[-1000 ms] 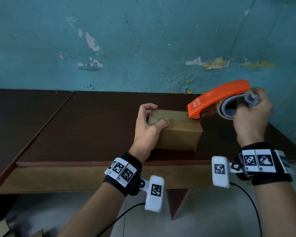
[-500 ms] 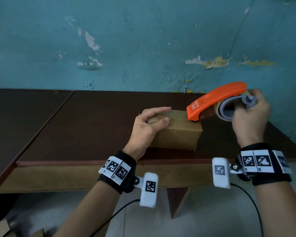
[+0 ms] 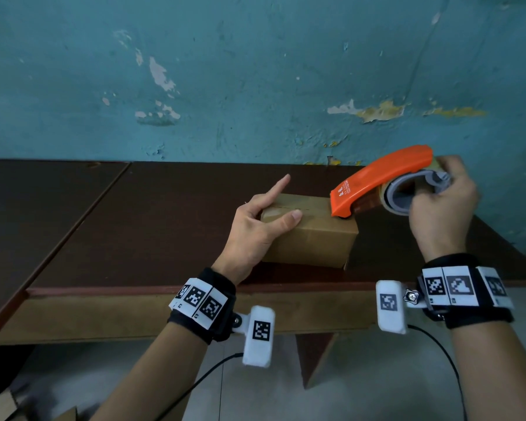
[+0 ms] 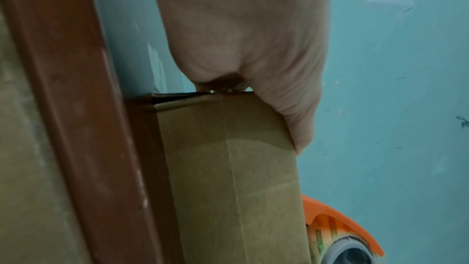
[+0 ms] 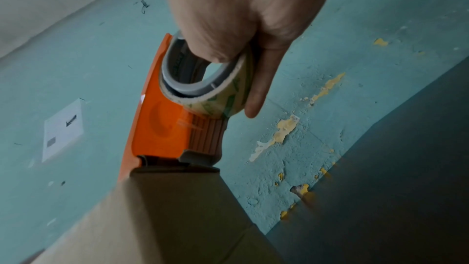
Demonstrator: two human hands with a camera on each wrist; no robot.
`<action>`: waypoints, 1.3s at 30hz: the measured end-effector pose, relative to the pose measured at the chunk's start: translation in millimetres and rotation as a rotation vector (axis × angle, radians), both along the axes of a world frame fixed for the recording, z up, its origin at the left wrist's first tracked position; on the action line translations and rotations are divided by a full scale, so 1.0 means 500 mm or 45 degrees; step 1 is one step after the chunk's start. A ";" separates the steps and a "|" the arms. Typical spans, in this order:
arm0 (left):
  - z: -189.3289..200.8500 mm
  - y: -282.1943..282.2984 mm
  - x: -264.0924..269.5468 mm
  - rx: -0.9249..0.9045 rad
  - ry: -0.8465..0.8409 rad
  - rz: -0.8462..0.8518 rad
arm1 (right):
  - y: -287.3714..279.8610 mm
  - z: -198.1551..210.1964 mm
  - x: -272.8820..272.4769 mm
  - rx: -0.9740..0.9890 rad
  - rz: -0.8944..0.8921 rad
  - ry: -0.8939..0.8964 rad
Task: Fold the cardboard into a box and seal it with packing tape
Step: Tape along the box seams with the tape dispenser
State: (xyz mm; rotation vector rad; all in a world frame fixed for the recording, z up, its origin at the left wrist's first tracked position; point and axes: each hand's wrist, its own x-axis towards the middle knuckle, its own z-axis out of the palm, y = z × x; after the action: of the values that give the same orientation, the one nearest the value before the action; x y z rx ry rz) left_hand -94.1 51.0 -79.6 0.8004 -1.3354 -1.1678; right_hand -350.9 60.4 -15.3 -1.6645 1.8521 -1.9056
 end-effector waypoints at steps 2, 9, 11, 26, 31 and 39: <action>0.002 0.002 0.003 -0.007 -0.019 0.000 | 0.001 -0.001 -0.001 0.017 0.006 0.001; 0.007 0.004 0.005 -0.082 -0.155 0.098 | -0.002 -0.003 0.000 0.023 -0.001 -0.019; 0.010 0.003 0.007 -0.091 -0.187 0.098 | -0.002 -0.005 0.001 0.026 -0.005 -0.034; 0.088 -0.009 -0.024 -0.458 -1.141 0.452 | -0.006 -0.009 0.002 -0.012 -0.038 0.001; 0.082 0.014 -0.058 -0.503 -1.521 0.287 | -0.004 -0.008 0.002 -0.009 -0.021 -0.040; 0.060 0.011 -0.062 -0.757 -1.875 0.304 | -0.001 -0.004 0.008 0.015 -0.022 -0.115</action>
State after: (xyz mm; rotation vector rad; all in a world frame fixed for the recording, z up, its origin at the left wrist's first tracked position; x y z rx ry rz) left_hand -124.8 56.4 -49.4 1.3543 -2.4592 0.2604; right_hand -347.0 59.8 -17.1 -1.5367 1.8472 -1.9375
